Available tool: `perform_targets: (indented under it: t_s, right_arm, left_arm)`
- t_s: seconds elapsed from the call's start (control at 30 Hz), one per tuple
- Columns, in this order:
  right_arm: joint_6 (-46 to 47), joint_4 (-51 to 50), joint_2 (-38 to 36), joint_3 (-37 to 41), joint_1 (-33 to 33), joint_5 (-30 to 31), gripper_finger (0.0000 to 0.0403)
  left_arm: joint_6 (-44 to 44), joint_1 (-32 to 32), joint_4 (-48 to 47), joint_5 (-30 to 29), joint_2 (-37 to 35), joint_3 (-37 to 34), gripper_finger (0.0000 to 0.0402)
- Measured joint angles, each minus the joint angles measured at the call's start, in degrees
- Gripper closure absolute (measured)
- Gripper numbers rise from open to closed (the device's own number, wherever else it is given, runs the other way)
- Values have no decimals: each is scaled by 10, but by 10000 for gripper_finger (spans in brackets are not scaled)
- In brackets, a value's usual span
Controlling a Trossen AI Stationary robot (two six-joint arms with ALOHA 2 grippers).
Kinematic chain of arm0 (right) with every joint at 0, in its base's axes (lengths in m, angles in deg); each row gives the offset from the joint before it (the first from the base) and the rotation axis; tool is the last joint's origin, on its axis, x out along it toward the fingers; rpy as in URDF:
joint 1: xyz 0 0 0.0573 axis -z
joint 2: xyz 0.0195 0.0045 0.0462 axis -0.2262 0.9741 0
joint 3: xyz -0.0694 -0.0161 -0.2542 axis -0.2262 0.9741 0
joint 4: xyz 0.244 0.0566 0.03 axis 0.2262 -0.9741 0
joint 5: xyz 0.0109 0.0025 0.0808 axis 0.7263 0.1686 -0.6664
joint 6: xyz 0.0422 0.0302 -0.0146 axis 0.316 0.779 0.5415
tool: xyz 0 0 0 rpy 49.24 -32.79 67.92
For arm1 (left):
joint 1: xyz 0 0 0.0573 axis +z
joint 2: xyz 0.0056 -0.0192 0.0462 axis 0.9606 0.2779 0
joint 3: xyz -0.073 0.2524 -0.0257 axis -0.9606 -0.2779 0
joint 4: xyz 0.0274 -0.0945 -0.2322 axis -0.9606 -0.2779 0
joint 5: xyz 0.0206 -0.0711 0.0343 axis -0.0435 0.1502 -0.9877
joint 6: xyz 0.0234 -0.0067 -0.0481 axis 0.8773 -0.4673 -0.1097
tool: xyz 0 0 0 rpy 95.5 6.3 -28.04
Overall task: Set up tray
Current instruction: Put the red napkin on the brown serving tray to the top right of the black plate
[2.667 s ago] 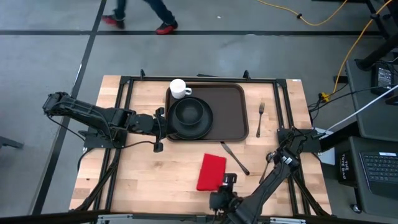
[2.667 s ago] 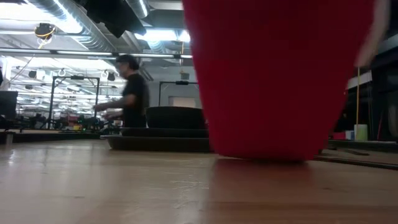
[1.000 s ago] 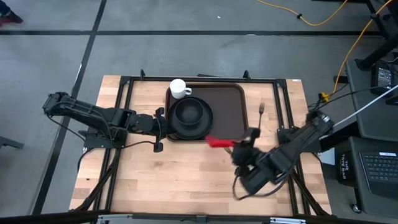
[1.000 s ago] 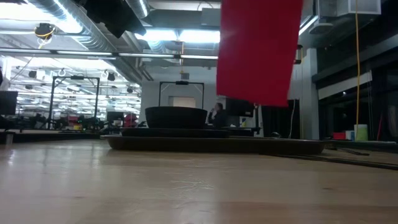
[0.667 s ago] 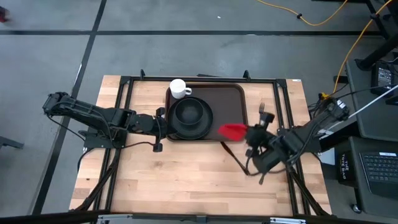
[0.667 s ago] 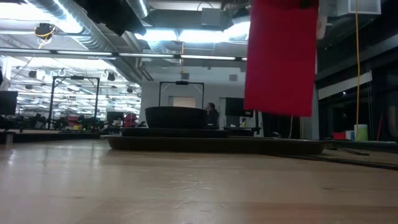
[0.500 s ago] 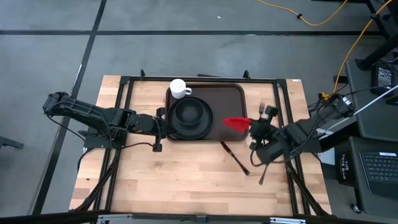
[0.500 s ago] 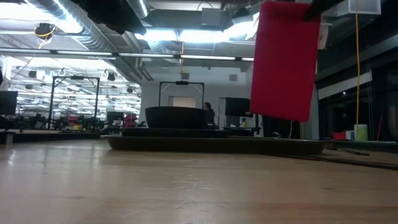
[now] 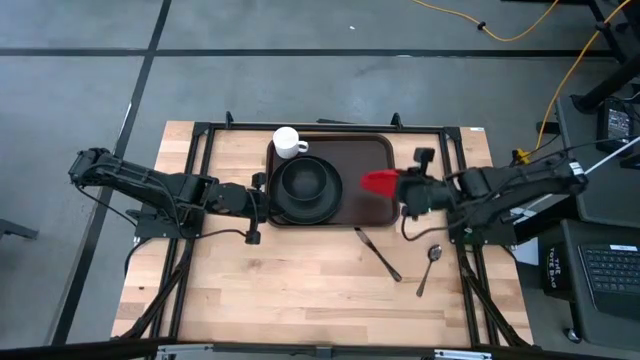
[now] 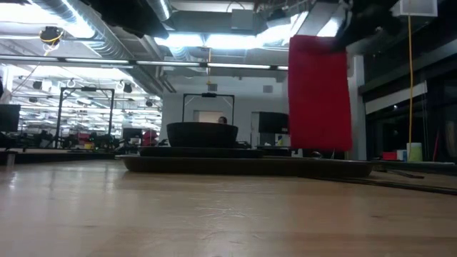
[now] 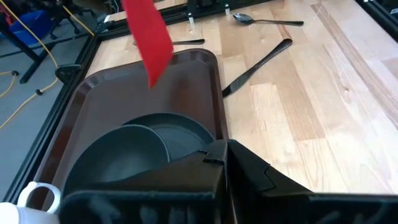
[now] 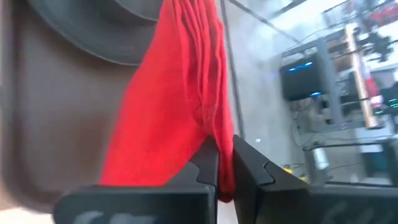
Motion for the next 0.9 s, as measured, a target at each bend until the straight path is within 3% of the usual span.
perform_targets:
  t_s: [0.1,0.27,0.57,0.9]
  right_arm:
    - [-110,59,-7,0,47,-23,382]
    - [-277,121,-10,0,129,-126,382]
    - [-362,137,-5,0,263,-243,382]
    - [-529,216,73,-1,333,-279,382]
  left_arm:
    - [0,0,6,0,0,0,397]
    - [0,0,13,0,0,0,395]
    - [0,0,18,0,0,0,397]
    - [0,0,23,0,0,0,394]
